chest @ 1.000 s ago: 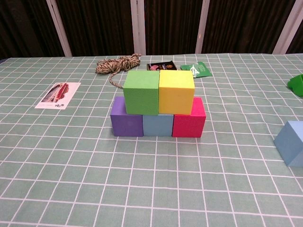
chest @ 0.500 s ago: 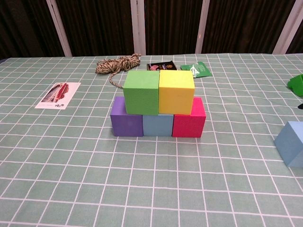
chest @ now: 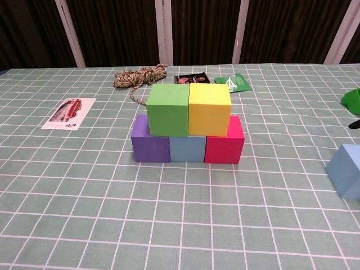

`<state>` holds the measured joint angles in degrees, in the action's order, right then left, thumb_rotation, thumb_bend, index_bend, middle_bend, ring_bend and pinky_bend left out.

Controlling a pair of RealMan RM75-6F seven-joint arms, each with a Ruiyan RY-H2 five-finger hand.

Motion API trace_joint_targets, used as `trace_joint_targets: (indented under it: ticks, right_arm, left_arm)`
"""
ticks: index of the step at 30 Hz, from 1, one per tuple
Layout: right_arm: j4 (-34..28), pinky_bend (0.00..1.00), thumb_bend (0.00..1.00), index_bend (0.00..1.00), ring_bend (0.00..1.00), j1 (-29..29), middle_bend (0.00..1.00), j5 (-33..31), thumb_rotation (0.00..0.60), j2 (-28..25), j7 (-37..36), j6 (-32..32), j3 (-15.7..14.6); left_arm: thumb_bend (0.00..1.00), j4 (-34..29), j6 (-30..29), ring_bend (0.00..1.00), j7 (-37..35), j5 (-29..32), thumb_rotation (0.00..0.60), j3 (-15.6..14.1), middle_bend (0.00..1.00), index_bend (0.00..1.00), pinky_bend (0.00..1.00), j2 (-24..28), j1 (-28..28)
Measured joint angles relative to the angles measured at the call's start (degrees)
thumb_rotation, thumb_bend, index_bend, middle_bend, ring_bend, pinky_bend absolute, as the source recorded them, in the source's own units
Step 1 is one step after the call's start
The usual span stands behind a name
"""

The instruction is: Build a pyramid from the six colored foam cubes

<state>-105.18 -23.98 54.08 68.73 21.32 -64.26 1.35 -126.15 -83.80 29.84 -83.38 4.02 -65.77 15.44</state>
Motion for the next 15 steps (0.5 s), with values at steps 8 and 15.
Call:
trace_joint_targets:
  ticks: [8,15]
  right_arm:
    - [1.02,0.02,0.24,0.00,0.28,0.49,0.40,1.61,0.600,0.98,-0.64,-1.37,0.49]
    - [-0.75,0.02,0.24,0.00,0.28,0.80,0.40,2.57,0.600,-0.38,-2.40,-2.16,1.74]
  left_arm:
    - [0.10,0.11,0.24,0.00,-0.03,0.04,0.600,0.14,0.06,0.00,0.00,-0.15,-0.06]
    - [0.10,0.04,0.28,0.00,-0.39,0.24,0.600,0.45,0.06,0.00,0.00,0.01,-0.12]
